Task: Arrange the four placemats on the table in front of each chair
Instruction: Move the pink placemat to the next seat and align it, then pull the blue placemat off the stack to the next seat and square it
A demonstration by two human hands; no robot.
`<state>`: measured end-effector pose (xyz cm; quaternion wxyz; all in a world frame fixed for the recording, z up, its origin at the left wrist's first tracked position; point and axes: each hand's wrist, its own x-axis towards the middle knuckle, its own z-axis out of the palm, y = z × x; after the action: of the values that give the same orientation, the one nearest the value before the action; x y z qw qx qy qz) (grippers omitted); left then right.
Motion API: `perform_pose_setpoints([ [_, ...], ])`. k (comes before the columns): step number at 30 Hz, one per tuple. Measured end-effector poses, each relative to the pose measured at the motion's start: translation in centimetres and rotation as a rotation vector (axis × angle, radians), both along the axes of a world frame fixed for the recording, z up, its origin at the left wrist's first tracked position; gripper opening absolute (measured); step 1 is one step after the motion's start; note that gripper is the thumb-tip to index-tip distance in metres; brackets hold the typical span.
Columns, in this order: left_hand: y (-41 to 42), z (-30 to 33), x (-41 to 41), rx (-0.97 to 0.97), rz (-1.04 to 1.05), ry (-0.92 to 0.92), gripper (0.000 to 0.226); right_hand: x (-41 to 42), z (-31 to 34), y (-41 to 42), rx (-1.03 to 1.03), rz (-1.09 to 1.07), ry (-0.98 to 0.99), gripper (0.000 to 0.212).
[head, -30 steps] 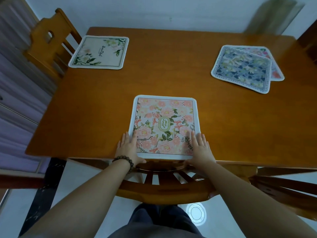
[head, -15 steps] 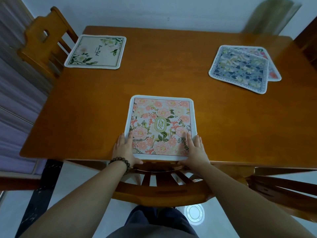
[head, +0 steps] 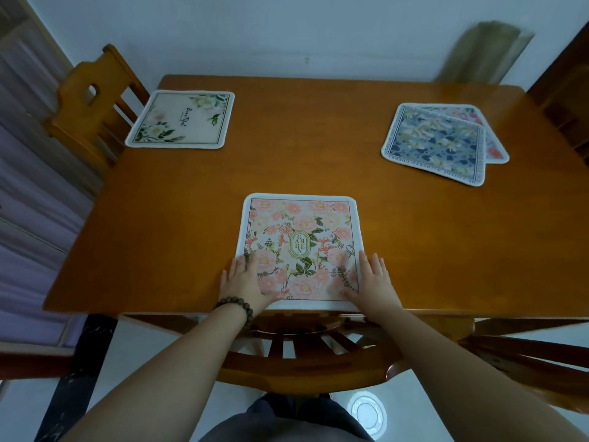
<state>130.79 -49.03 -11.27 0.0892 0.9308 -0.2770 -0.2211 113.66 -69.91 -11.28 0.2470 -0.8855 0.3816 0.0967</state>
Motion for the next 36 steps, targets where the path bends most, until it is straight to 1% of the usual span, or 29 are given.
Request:
perform_pose_setpoints([
  [2,-1.1,0.8,-0.2,-0.064,-0.042,-0.063,0.087,-0.1,0.5,-0.3,-0.037,-0.041,-0.001,0.087],
  [3,-1.7,1.2,-0.3,-0.084,-0.06,-0.083,0.08,-0.2,0.6,-0.5,-0.054,-0.054,-0.006,0.084],
  [4,-2.3,1.6,-0.5,-0.092,-0.077,-0.088,0.078,-0.3,0.9,-0.6,-0.065,-0.07,-0.012,0.082],
  [7,-4.2,2.4,-1.2,-0.083,-0.14,-0.091,0.08,-0.7,1.7,-1.0,-0.085,-0.13,-0.01,0.079],
  [12,-7.9,3.3,-2.9,-0.066,-0.266,-0.088,0.076,-3.0,3.8,-2.3,-0.169,-0.237,-0.013,0.065],
  [16,-11.1,4.3,-5.1,-0.094,-0.354,-0.088,0.073,-6.0,6.6,-4.0,-0.213,-0.339,-0.014,0.061],
  [22,-15.0,6.1,-9.1,-0.122,-0.464,-0.12,0.076,-12.0,9.7,-6.1,-0.19,-0.446,-0.035,0.06],
  [25,-17.0,6.9,-11.1,-0.119,-0.475,-0.118,0.077,-14.5,10.1,-7.7,-0.185,-0.44,-0.032,0.06],
  [29,-19.7,7.3,-13.9,-0.114,-0.45,-0.119,0.077,-17.5,9.2,-11.0,-0.193,-0.377,-0.009,0.06],
  [32,-22.1,6.9,-16.5,-0.09,-0.41,-0.13,0.078,-19.4,8.1,-14.4,-0.198,-0.305,-0.005,0.059],
  [36,-25.6,6.0,-21.0,-0.053,-0.304,-0.158,0.078,-21.9,6.7,-19.9,-0.238,-0.159,0.015,0.057],
])
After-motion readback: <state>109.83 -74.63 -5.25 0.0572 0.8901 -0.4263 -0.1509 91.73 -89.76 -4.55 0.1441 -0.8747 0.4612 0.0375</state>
